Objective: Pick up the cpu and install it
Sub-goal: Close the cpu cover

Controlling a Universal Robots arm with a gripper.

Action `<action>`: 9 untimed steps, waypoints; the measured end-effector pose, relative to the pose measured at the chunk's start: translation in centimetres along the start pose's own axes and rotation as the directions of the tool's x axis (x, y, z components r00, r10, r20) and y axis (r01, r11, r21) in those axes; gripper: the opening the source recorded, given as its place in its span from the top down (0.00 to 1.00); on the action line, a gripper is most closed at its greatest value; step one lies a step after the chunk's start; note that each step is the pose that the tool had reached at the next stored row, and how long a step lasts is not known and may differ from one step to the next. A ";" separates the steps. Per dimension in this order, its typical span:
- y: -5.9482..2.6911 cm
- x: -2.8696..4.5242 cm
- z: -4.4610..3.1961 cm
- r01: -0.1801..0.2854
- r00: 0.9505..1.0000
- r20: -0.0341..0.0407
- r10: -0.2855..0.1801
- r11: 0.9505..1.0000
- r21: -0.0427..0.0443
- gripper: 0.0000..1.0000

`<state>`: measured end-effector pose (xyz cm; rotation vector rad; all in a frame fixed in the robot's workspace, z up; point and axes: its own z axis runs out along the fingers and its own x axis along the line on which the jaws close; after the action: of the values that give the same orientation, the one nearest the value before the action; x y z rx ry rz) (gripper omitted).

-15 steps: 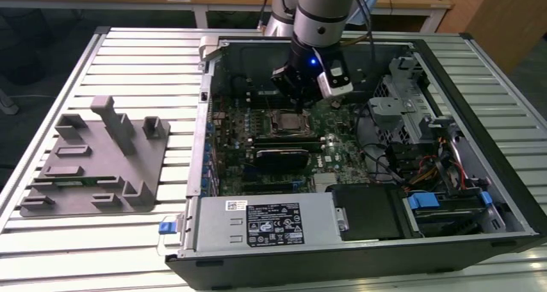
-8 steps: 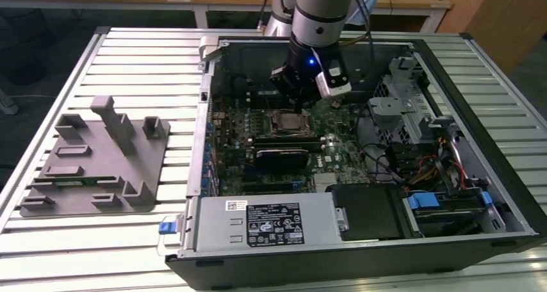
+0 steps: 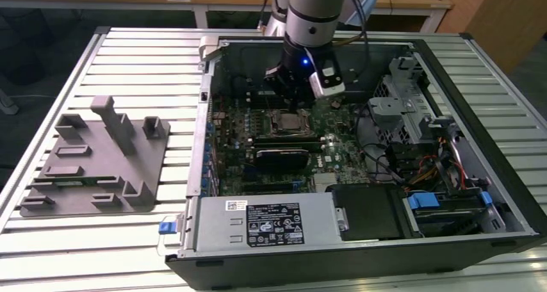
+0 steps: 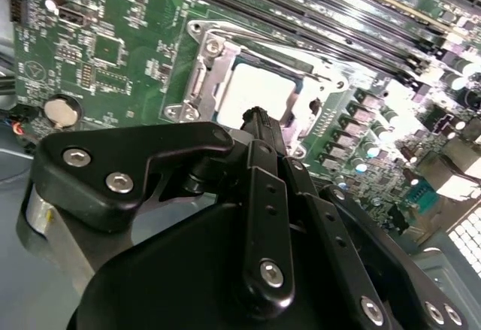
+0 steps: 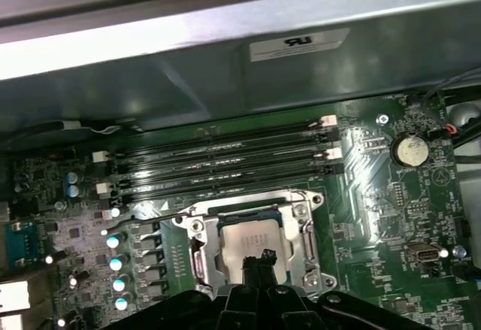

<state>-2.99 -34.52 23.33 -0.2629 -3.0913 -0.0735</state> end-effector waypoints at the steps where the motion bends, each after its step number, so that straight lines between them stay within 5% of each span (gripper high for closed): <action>1: -0.03 0.18 0.01 0.000 1.000 0.000 0.000 1.000 0.000 0.89; 9: -0.18 0.83 0.75 0.001 1.000 0.013 -0.001 1.000 -0.002 0.89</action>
<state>-3.87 -34.52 22.61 -0.2634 -3.1044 -0.0757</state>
